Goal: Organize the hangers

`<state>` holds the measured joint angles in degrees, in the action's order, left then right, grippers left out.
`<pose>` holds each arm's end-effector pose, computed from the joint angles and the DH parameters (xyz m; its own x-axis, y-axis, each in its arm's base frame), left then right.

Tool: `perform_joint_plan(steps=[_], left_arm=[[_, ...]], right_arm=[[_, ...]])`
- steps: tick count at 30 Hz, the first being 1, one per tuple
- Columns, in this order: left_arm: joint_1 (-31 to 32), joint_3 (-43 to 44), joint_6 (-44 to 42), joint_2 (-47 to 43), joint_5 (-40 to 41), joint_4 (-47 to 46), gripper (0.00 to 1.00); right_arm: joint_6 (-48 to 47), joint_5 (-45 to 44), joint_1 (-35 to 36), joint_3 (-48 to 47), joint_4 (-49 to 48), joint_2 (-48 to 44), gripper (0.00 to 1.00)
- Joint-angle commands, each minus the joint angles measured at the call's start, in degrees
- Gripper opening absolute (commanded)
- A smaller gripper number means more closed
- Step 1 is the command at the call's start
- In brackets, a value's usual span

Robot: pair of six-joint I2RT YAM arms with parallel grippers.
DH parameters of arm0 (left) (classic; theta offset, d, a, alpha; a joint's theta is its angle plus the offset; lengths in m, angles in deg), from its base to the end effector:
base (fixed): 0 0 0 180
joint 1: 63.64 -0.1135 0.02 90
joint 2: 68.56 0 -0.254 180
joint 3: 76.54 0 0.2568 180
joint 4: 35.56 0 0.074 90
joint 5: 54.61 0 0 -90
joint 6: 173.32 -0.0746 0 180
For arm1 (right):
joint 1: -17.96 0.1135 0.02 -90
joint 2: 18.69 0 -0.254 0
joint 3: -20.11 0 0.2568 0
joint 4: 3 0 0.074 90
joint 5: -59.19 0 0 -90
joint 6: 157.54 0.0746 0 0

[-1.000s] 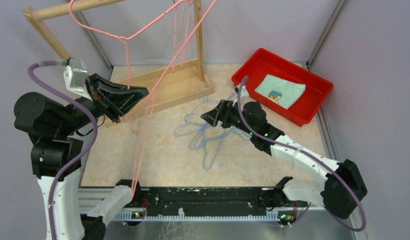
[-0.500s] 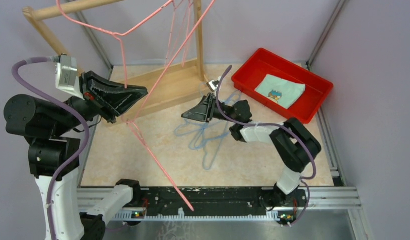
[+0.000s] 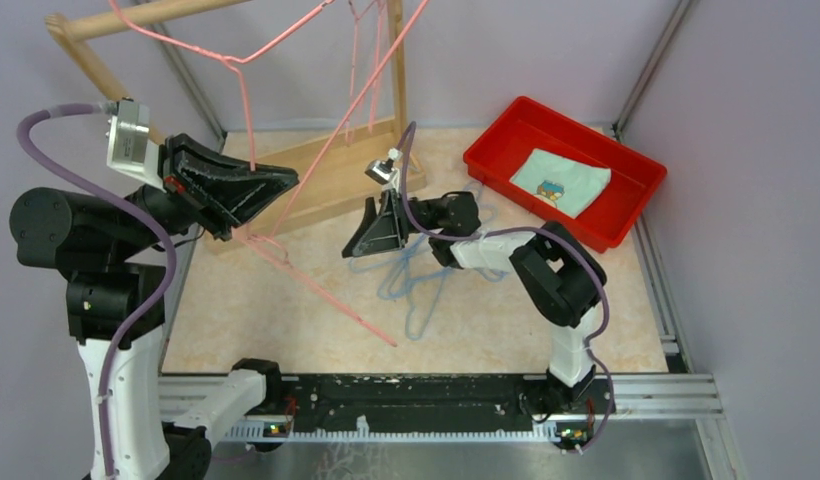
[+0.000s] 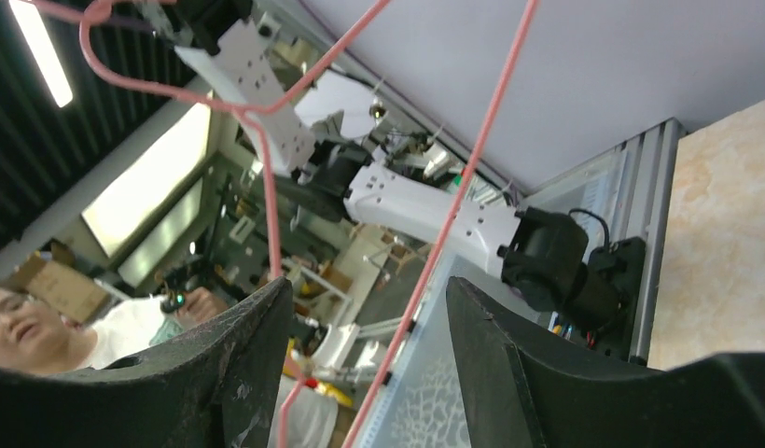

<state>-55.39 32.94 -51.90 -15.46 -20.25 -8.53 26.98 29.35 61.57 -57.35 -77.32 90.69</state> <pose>0.1009 -0.0769 0.5874 0.0005 -0.2974 -0.9548 0.9297 0.3519 -0.1091 0.2481 0.3257 0.2923 -0.8430 -0.1179 -0.5249 -0.4231 -0.4572 0.7823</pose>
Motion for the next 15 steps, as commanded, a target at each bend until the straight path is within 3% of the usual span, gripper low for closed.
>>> perform_joint_plan(steps=[1, 8, 15], left_arm=[[-0.2, -2.5, 1.9, 0.8, -0.6, -5.4, 0.00], [-0.2, -5.5, 1.2, 1.0, 1.0, -6.3, 0.00], [-0.2, -5.0, 2.2, 1.2, 3.4, -8.2, 0.00]], right_arm=[[-3.1, 8.9, 0.8, -3.9, -2.1, -6.1, 0.61], [2.2, 13.9, 2.9, -10.8, -1.8, -7.7, 0.61], [-2.8, 15.2, 6.7, -16.0, 9.6, -6.3, 0.58]])
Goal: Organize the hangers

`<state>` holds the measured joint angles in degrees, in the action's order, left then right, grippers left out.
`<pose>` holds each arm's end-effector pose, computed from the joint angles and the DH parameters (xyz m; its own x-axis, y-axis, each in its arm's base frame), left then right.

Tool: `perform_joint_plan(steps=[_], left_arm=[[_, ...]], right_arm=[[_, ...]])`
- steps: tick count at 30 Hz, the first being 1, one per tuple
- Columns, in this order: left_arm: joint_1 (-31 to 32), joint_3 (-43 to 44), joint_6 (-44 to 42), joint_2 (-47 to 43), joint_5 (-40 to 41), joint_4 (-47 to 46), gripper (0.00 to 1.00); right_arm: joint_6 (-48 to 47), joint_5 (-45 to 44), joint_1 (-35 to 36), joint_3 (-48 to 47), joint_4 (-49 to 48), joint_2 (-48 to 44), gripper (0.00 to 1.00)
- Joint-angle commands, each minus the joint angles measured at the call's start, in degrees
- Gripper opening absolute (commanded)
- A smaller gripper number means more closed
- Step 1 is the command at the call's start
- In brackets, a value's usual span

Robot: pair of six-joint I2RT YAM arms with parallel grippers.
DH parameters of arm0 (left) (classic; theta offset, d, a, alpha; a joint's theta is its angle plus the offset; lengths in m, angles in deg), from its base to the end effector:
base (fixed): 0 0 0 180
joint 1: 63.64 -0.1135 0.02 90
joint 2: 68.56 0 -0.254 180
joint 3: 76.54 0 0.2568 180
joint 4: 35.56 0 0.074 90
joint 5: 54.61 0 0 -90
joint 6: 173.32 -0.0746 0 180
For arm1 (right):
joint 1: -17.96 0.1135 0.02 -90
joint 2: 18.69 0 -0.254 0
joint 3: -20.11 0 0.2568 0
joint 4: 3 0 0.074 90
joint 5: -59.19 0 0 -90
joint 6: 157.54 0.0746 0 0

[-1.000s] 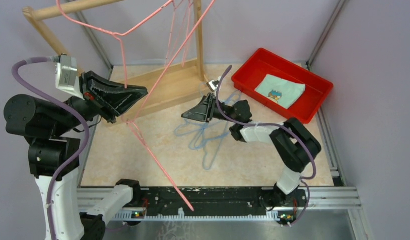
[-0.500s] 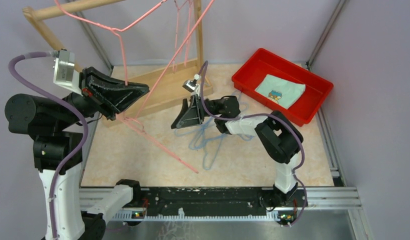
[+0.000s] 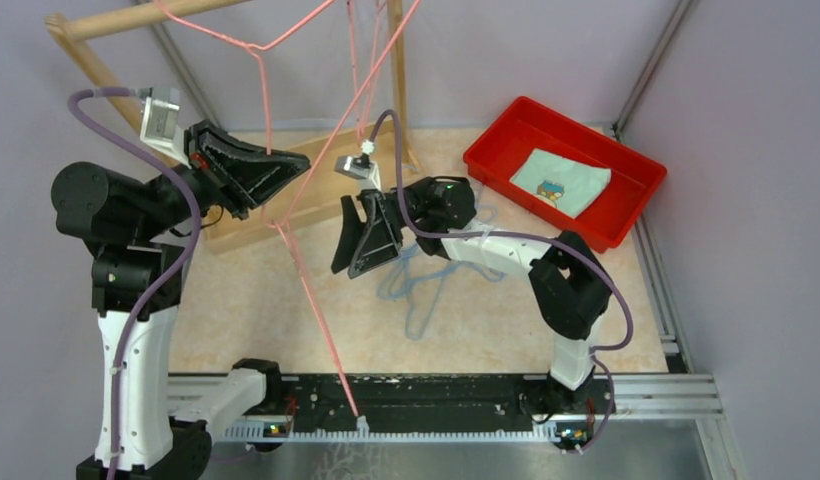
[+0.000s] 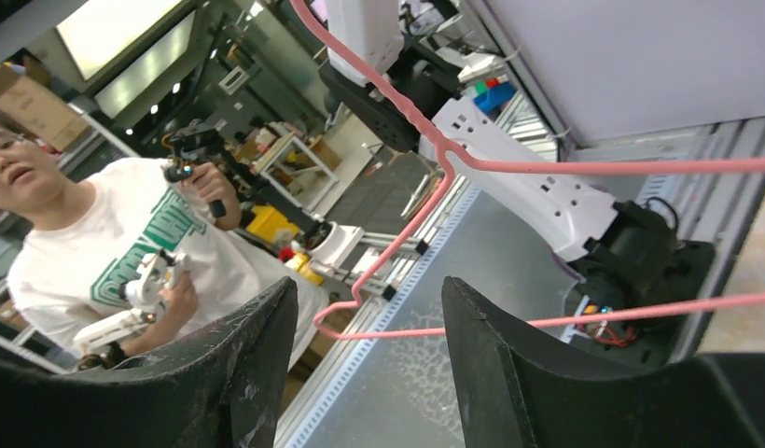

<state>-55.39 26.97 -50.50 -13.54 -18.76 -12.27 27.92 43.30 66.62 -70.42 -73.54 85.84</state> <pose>0.1408 -0.0815 0.5640 -0.0848 -0.3085 -0.9475 0.9090 0.3655 -0.2004 0.2004 0.3364 0.3760 -0.6057 -0.2759 -0.7463 -0.4957 -0.6029 0.6252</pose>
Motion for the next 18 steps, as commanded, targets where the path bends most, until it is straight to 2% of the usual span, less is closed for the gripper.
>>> perform_joint_plan(steps=[1, 4, 9, 12, 18], left_arm=[[-0.2, 1.1, 0.8, -0.7, 2.3, -4.7, 0.00], [-0.2, 1.2, 1.7, -0.6, 2.9, -6.0, 0.00], [-0.1, 0.6, 2.8, -0.7, 3.4, -8.4, 0.00], [-0.2, 0.5, 2.1, -0.8, 3.6, -8.4, 0.00], [-0.2, 0.3, 0.3, -1.0, 4.0, -7.7, 0.00]], right_arm=[[-5.0, 0.6, 1.8, -3.1, 7.2, -1.3, 0.58], [-10.8, -2.4, 1.8, -3.2, 14.4, -1.9, 0.58], [-24.8, -9.2, 3.4, -5.5, 32.7, -3.0, 0.58], [-29.2, -14.1, 5.3, -8.1, 41.5, -2.7, 0.58], [-29.1, -22.5, 8.9, -10.7, 43.4, -1.5, 0.58]])
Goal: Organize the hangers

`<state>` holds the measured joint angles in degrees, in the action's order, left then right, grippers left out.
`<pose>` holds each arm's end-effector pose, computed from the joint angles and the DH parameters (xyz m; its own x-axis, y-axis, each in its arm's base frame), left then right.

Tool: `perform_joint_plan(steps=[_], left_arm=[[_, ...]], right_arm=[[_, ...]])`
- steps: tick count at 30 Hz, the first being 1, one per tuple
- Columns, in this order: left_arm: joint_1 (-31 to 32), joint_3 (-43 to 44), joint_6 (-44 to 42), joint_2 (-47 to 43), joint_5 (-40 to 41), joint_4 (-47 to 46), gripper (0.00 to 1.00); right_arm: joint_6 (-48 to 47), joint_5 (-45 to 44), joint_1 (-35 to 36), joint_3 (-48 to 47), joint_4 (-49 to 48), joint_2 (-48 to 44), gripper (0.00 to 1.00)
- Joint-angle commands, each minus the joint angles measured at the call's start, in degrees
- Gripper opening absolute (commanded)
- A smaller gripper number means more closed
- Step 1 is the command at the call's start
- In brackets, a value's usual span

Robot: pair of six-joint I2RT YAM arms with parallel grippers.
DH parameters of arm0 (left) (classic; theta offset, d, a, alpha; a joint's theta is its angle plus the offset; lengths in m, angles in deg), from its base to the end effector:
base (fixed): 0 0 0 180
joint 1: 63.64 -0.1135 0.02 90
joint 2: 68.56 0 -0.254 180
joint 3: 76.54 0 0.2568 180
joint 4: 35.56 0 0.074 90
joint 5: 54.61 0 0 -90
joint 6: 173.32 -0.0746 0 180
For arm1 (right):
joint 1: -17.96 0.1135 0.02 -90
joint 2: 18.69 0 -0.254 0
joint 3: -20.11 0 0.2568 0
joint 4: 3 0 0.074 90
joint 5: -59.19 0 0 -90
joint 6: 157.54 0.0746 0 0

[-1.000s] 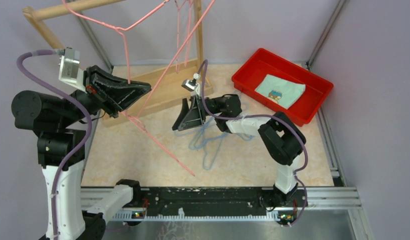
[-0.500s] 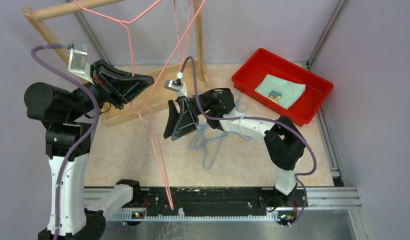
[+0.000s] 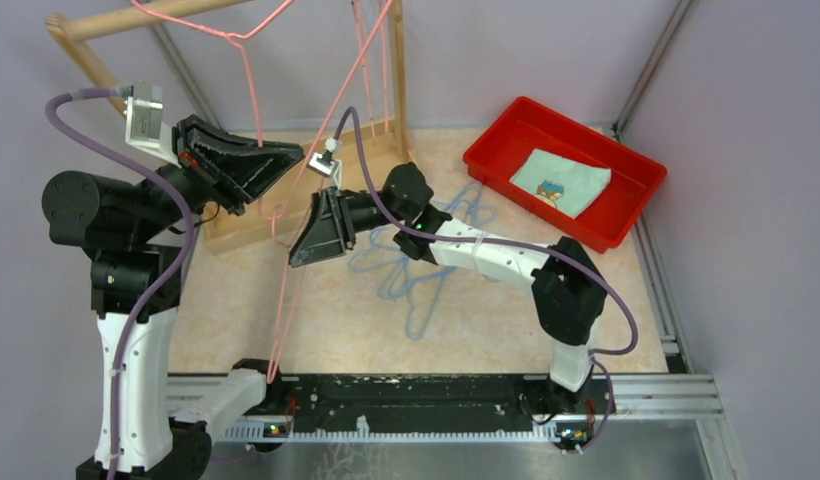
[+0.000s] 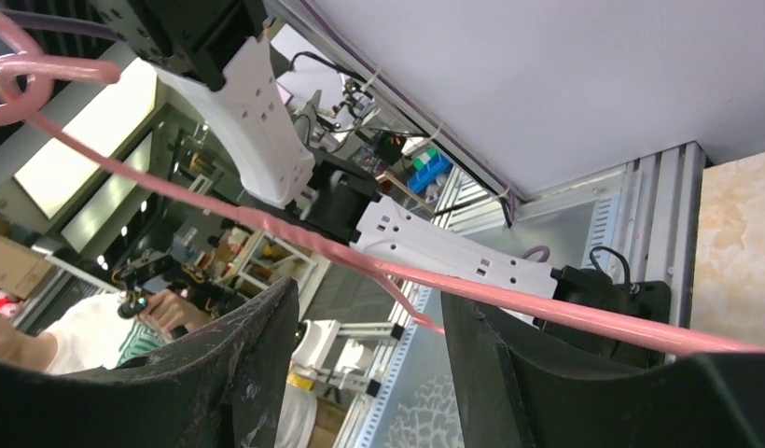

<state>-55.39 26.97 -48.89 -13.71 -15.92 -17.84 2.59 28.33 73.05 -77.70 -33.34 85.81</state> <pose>0.1370 -0.0787 0.5760 -0.0056 -0.3563 -0.9343 0.9081 0.3893 -0.1539 0.2001 0.3987 0.3745 -0.7408 -0.2186 -0.6352 -0.5118 -0.4288 0.7444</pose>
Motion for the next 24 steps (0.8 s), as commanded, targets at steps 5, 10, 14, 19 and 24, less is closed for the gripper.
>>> perform_joint_plan(steps=[5, 10, 14, 19, 24], left_arm=[[-0.2, 0.8, -1.5, -0.2, 1.8, -1.4, 0.00], [-0.2, 0.2, -2.9, 0.1, 3.5, -0.1, 0.00], [-0.2, -0.8, -3.2, 0.3, 4.9, -0.1, 0.00], [-0.1, -1.4, -3.5, 0.4, 5.4, -0.1, 0.00], [-0.1, -1.8, -6.9, -0.1, 7.3, 2.7, 0.00]], right_arm=[[-4.0, -11.8, 4.8, -3.5, 2.3, -1.0, 0.58], [-2.4, -16.8, 5.8, -0.9, -2.5, -2.0, 0.55], [-4.1, -19.7, 5.9, 0.6, -0.7, -3.8, 0.44], [-5.7, -19.6, 5.8, 2.8, -0.9, -5.6, 0.24], [-7.4, -17.5, 5.8, 3.7, 0.7, -7.9, 0.00]])
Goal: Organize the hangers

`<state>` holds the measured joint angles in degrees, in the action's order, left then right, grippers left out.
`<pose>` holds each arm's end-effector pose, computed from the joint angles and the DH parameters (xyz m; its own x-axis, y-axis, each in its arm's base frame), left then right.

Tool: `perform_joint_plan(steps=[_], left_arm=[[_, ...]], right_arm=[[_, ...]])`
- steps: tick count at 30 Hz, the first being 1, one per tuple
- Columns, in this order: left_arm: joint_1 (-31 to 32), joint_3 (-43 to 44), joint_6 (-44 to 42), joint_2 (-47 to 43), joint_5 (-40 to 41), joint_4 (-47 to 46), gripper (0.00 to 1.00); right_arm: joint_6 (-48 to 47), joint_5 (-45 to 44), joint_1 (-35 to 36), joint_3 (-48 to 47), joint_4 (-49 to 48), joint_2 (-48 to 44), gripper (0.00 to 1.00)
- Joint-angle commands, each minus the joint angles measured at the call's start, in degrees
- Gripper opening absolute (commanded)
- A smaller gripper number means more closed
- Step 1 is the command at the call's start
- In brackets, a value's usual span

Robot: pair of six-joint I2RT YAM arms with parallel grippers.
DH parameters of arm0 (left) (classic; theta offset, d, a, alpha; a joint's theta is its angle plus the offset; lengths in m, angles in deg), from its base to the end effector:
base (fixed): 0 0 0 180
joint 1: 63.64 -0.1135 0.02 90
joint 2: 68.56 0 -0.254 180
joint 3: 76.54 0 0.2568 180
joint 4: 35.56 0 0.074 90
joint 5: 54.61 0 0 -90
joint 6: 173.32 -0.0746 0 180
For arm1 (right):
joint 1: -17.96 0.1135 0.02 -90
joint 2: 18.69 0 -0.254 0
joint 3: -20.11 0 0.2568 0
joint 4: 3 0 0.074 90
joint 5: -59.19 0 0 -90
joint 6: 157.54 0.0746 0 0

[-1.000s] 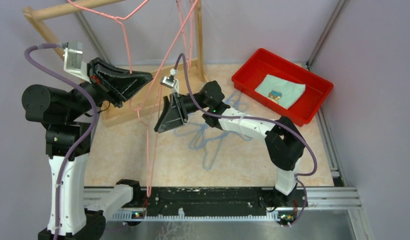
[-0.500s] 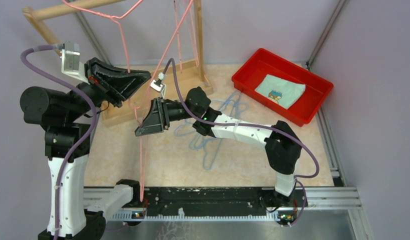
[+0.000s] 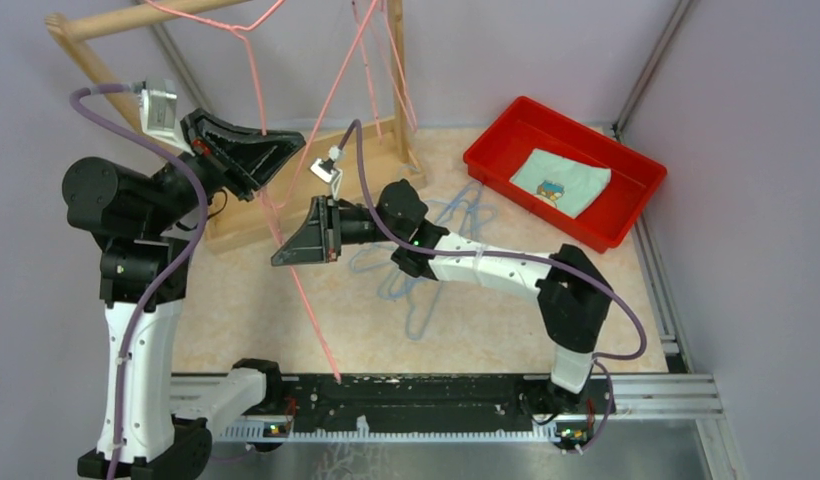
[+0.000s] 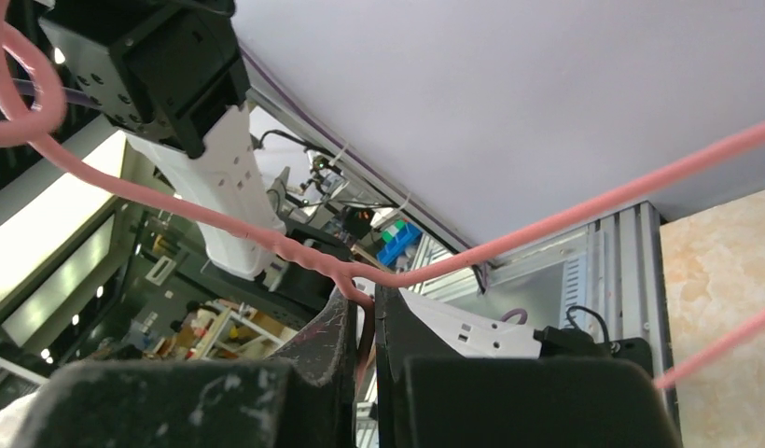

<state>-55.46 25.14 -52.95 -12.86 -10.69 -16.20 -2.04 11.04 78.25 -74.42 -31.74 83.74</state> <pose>0.1584 -0.0771 0.5643 0.0105 -0.3558 -0.9345 0.8593 0.4811 -0.1735 0.1799 0.4156 0.3723 -0.7968 -0.0287 -0.6035 -0.5569 -0.3527 0.7520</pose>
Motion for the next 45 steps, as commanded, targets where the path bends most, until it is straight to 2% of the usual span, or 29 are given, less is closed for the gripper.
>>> perform_joint_plan(steps=[1, 7, 14, 18, 24, 29, 34, 39, 45], left_arm=[[0.0, -0.2, -3.9, -1.1, 2.6, 2.0, 0.00], [0.0, -6.3, -9.4, -3.8, 7.2, 5.8, 0.00], [0.0, -9.8, -14.9, -5.6, 13.3, 10.5, 0.00], [-0.1, -7.5, -16.6, -4.1, 22.1, 14.1, 0.00], [-0.1, -3.1, -21.8, -2.4, 37.3, 21.7, 0.00], [0.0, -1.8, -26.0, -1.9, 42.1, 30.8, 0.00], [0.0, -7.3, -25.8, -6.2, 42.8, 33.8, 0.00], [0.0, -8.4, -26.6, -7.5, 45.6, 36.7, 0.00], [0.0, -2.9, -25.8, -0.3, 50.7, 35.3, 0.00]], right_arm=[[-4.3, -0.6, 0.6, 1.0, 0.6, -6.9, 0.00], [-15.6, -4.4, 0.5, 2.7, 14.5, -17.1, 0.00], [-19.2, -7.7, -0.7, 8.7, 19.9, -25.6, 0.00], [-20.9, -10.3, -1.7, 11.6, 23.2, -29.9, 0.00], [-27.6, -13.7, -2.2, 10.8, 34.1, -34.2, 0.00], [-28.4, -14.0, -3.3, 11.1, 35.9, -35.8, 0.00], [-29.2, -13.6, -4.4, 10.5, 36.8, -35.9, 0.00], [-28.9, -12.1, -5.4, 10.4, 36.6, -35.5, 0.00], [-28.9, -10.2, -7.2, 9.5, 36.3, -34.4, 0.00]])
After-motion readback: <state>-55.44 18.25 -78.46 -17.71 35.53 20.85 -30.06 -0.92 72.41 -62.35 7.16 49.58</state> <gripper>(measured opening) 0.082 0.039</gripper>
